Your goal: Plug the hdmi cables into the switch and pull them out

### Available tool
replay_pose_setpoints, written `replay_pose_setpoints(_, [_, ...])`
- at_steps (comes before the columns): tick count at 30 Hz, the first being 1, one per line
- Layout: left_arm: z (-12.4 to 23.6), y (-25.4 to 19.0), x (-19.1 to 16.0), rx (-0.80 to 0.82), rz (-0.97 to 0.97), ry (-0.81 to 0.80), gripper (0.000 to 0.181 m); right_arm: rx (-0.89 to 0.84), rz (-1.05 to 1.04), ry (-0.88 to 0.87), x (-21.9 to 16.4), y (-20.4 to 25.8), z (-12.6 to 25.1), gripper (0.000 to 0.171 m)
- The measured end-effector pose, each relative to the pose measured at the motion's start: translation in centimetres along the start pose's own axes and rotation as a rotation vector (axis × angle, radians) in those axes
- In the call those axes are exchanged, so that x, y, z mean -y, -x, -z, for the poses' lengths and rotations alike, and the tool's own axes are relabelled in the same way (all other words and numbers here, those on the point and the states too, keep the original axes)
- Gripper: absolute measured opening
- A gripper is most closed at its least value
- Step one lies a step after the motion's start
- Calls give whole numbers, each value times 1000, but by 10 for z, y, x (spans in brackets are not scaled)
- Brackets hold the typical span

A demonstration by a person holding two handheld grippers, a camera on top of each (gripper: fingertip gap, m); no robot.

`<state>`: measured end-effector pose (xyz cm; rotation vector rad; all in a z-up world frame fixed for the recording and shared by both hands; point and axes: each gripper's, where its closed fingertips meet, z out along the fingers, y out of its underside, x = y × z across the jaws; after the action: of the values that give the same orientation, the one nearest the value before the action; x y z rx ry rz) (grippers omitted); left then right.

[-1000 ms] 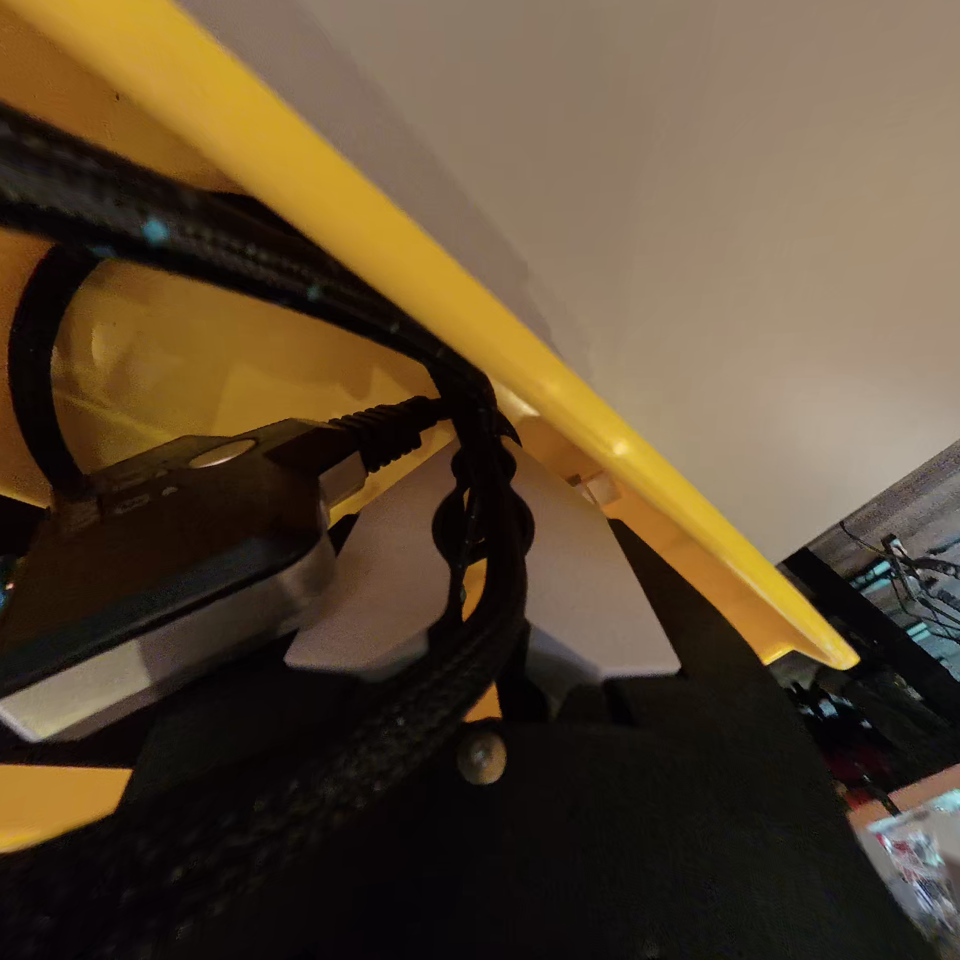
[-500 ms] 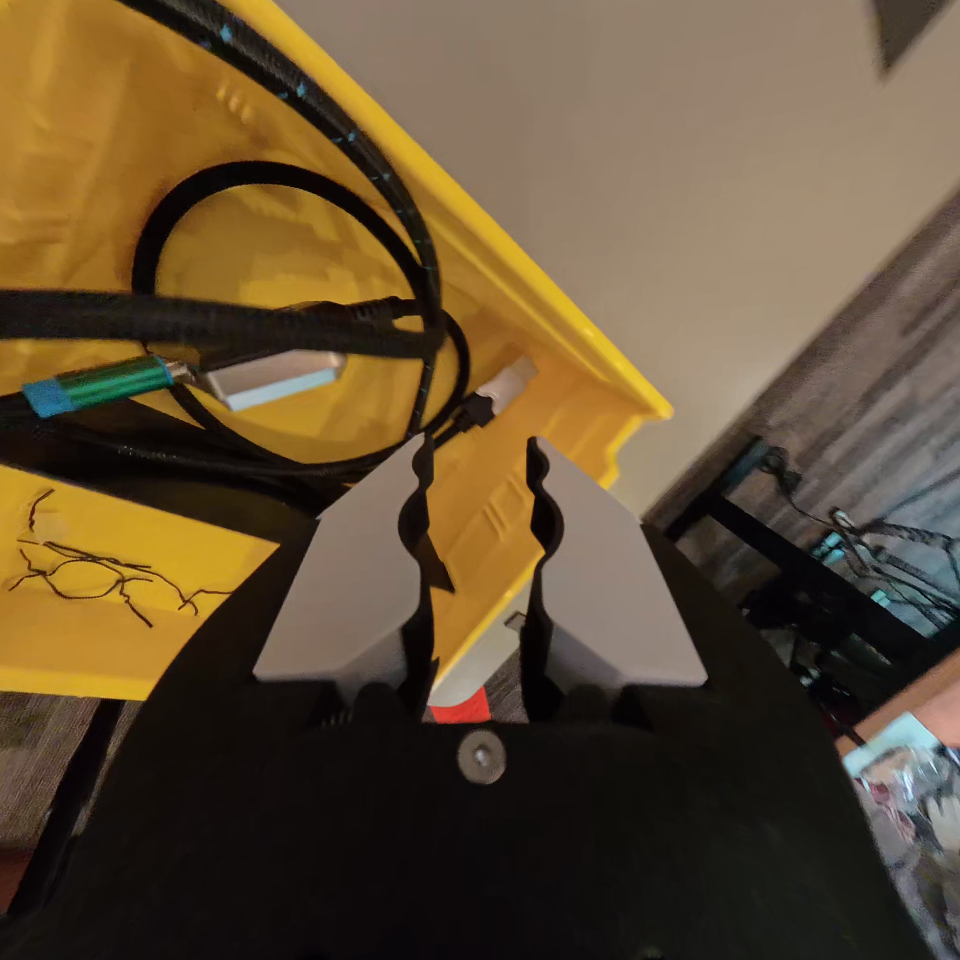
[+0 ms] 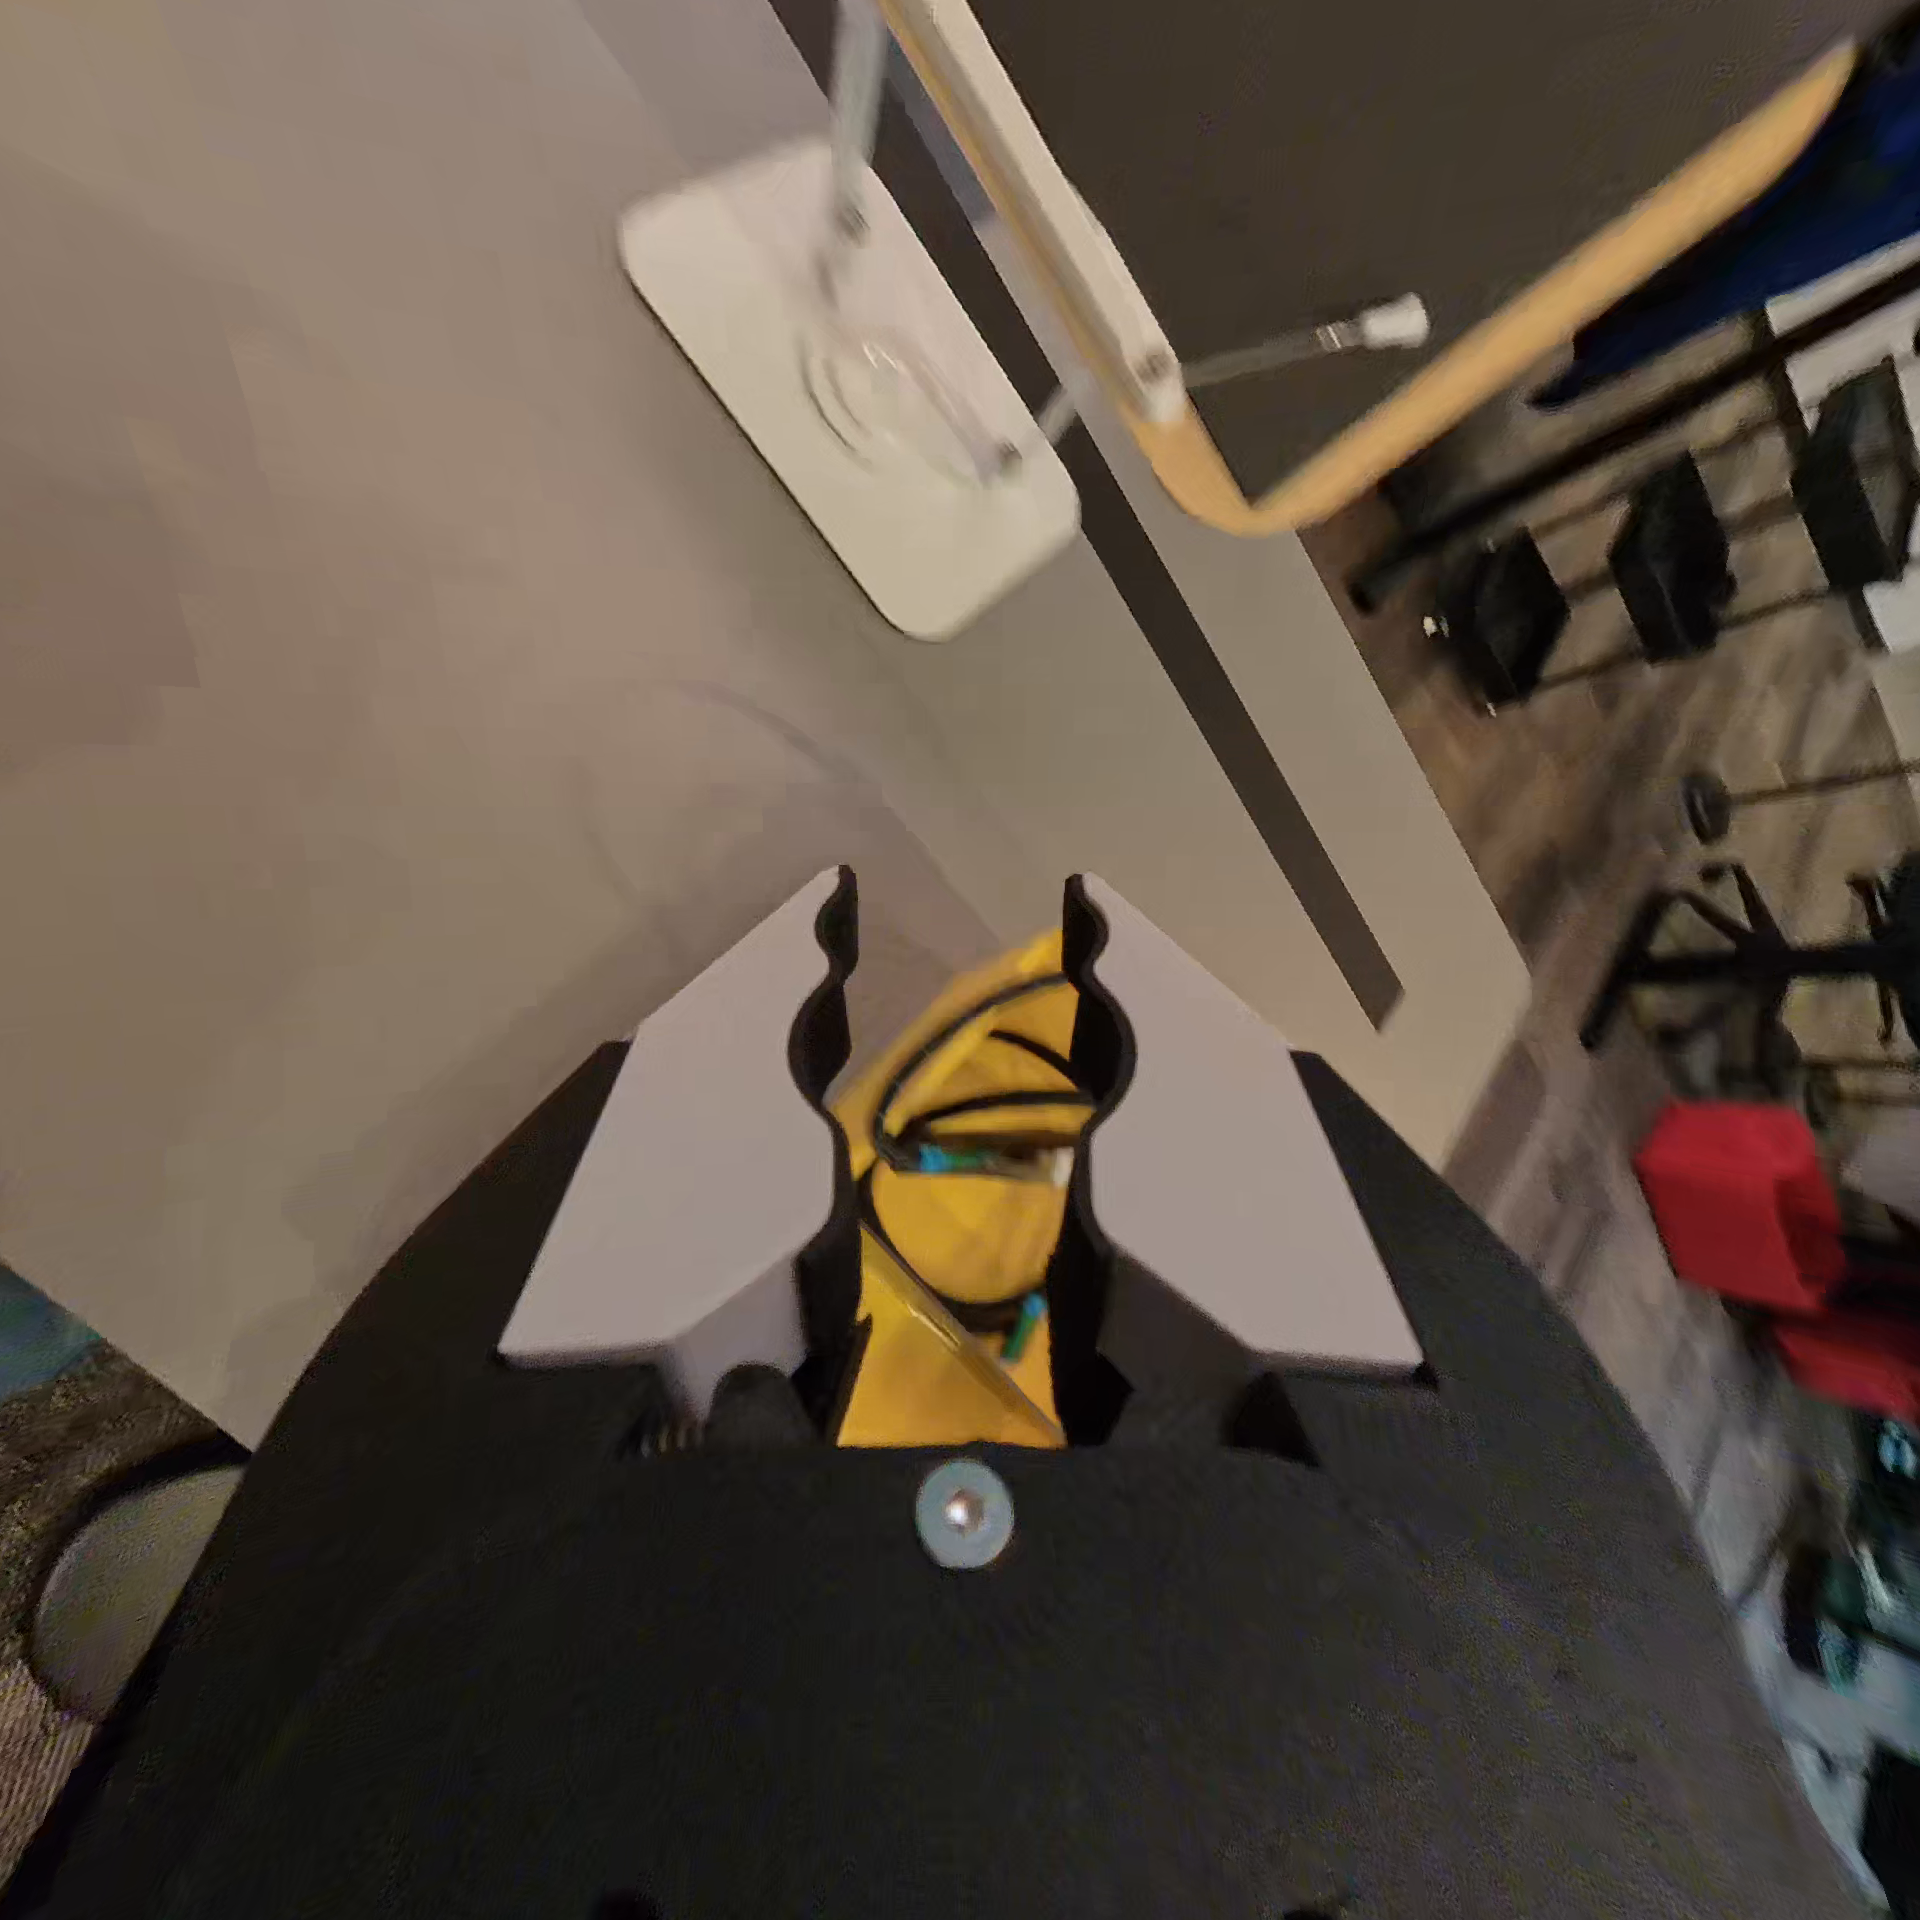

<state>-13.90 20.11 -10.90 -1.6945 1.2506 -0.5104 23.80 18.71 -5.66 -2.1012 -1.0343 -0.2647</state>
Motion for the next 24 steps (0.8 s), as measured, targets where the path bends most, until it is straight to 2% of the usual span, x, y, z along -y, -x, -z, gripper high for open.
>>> replay_pose_setpoints(1, [13, 14, 0, 44, 8, -2, 33, 25, 11, -26, 10, 14, -2, 38])
replay_pose_setpoints(6, [74, 69, -11, 232, 54, 2, 33, 217, -4, -178, 51, 77, -17, 39])
replay_pose_setpoints(11, [101, 92, -41, 323, 53, 136, 35, 310, 13, -146, 50, 115, -46, 42])
replay_pose_setpoints(16, [96, 116, -92, 366, 29, 392, 43, 415, -31, -181, 52, 144, -58, 42])
replay_pose_setpoints(21, [75, 143, -150, 310, 108, 655, 63, 484, -44, -152, 41, 168, -71, 42])
replay_pose_setpoints(24, [57, 160, -177, 260, 83, 788, 68, 504, -44, -138, 34, 177, -73, 42])
